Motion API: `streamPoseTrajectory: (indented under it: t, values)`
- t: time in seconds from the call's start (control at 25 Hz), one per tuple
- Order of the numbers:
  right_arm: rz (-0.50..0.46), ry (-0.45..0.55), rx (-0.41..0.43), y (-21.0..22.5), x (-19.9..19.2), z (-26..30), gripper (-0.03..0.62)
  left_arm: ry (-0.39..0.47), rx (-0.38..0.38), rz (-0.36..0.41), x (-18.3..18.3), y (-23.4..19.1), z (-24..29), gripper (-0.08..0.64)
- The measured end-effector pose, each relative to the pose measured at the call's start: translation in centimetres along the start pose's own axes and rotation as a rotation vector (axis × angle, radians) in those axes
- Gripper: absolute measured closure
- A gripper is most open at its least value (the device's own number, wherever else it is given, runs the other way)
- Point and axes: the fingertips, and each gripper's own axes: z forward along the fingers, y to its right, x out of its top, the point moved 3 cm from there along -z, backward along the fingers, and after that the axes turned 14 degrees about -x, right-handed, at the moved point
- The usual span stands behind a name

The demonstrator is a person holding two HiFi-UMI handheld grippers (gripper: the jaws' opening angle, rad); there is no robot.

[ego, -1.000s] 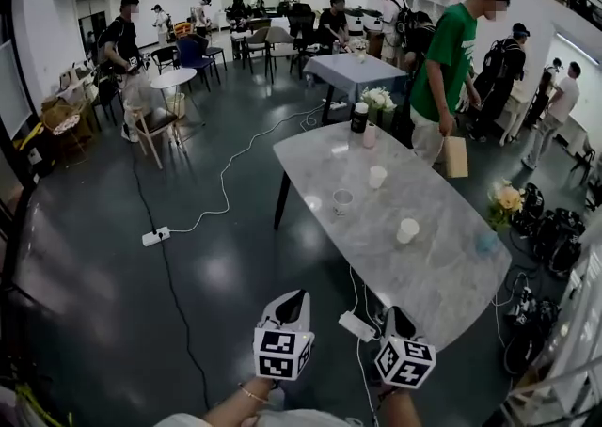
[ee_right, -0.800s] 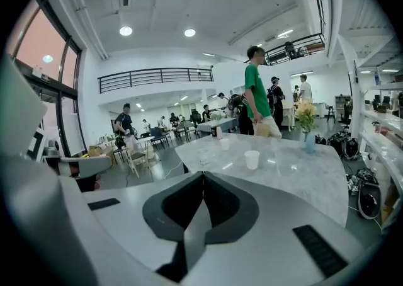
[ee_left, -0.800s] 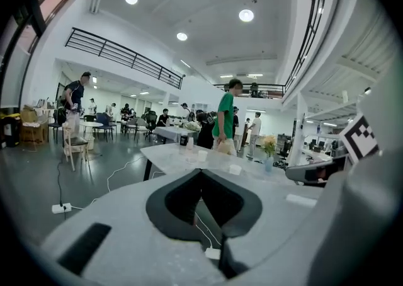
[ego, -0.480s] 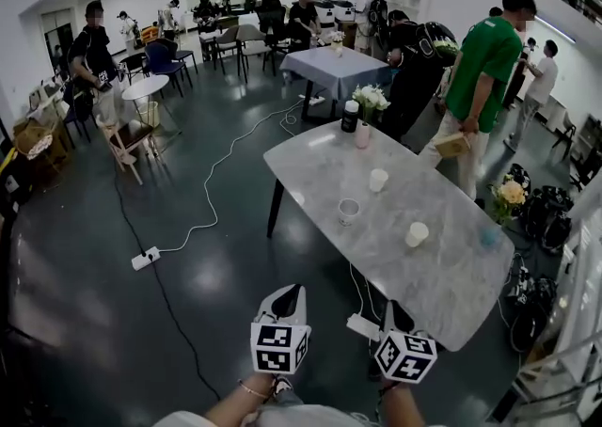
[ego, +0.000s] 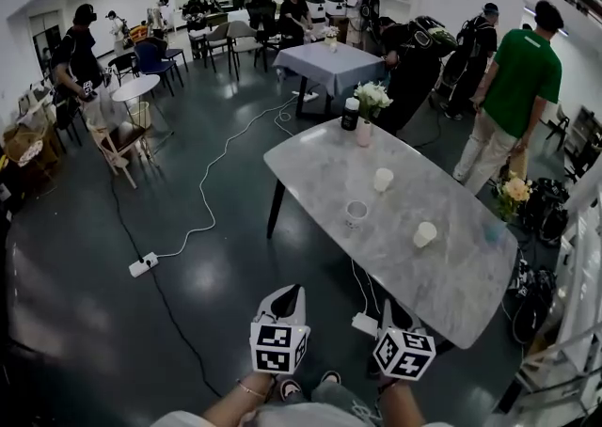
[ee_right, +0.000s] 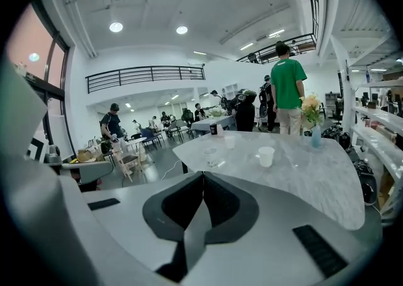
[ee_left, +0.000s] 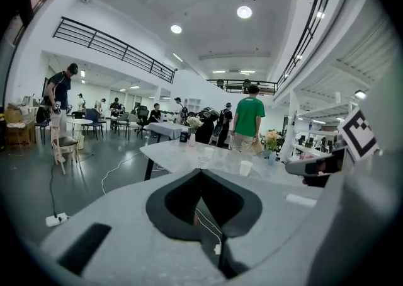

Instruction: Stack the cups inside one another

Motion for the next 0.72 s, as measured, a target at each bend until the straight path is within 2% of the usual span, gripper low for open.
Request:
streamPoseTrajectory:
  t: [0.44, 0.72]
  values:
    - [0.020, -0.013, -0.036, -0.6, 0.5, 2.2, 0.584, -0.029, 0.007, -0.017, -0.3, -2.8, 0.5, 0.563]
    - [0.043, -0.010, -0.048, -0.1, 1.4, 5.9, 0.584, -0.041, 0.003, -0.009, 0.3, -4.5, 3.9, 0.563]
